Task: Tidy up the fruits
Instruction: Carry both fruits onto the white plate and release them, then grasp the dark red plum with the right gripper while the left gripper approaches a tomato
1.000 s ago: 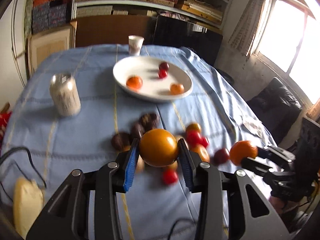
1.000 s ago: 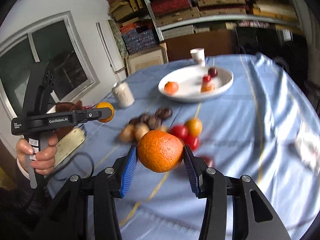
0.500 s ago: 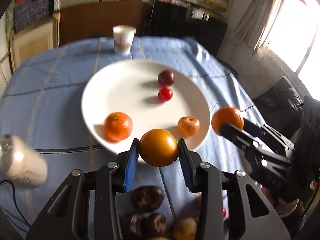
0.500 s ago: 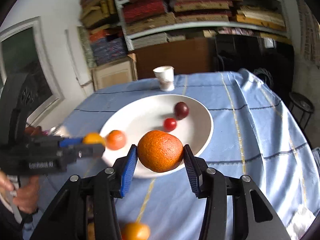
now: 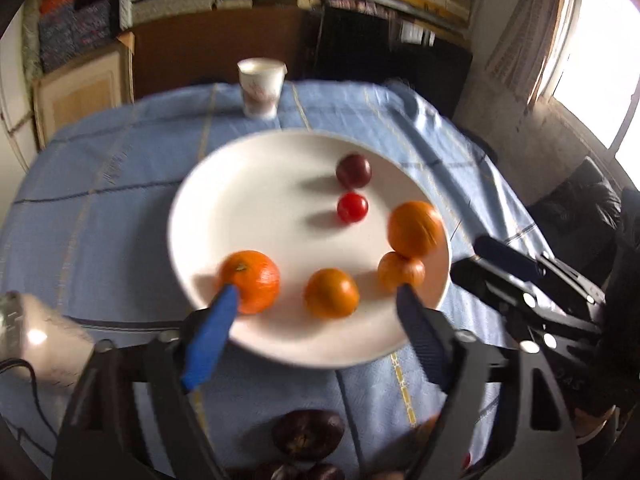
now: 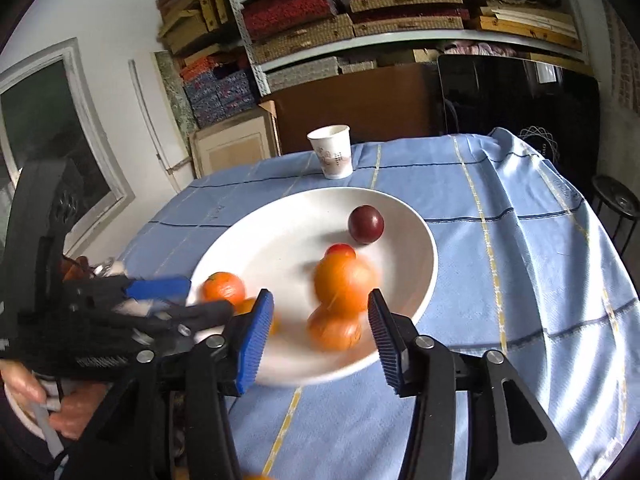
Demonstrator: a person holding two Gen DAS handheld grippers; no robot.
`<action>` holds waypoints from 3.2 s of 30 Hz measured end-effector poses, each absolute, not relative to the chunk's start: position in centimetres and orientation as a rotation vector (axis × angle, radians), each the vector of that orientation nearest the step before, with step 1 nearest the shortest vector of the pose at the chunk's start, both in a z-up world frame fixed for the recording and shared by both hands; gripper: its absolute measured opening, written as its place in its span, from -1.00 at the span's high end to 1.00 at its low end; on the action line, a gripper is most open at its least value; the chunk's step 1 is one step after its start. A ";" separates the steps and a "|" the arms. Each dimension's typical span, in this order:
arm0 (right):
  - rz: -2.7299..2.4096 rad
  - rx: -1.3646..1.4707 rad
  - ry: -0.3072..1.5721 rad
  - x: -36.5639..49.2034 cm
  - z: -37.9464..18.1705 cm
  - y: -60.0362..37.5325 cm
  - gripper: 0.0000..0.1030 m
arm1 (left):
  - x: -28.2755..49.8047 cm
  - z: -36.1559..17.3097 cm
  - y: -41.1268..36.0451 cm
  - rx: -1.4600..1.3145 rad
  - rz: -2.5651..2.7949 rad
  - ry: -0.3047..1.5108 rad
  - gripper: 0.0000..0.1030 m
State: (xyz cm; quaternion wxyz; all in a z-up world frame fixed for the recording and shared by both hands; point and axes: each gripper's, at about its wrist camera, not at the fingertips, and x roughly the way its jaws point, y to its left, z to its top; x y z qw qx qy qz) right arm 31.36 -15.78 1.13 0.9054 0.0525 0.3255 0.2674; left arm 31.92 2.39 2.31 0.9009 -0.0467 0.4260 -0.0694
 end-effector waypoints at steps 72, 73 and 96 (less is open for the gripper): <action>0.826 0.166 0.989 19.7 -5.6 -21.4 0.28 | 11.7 -1.6 6.6 -0.085 -0.103 0.750 -0.59; 0.818 0.173 0.994 19.9 -5.7 -21.5 0.28 | 11.8 -1.7 6.6 -0.087 -0.107 0.757 -0.52; 0.817 0.166 0.996 19.8 -5.9 -21.2 0.28 | 14.4 -4.9 6.7 -0.113 -0.116 0.940 -0.08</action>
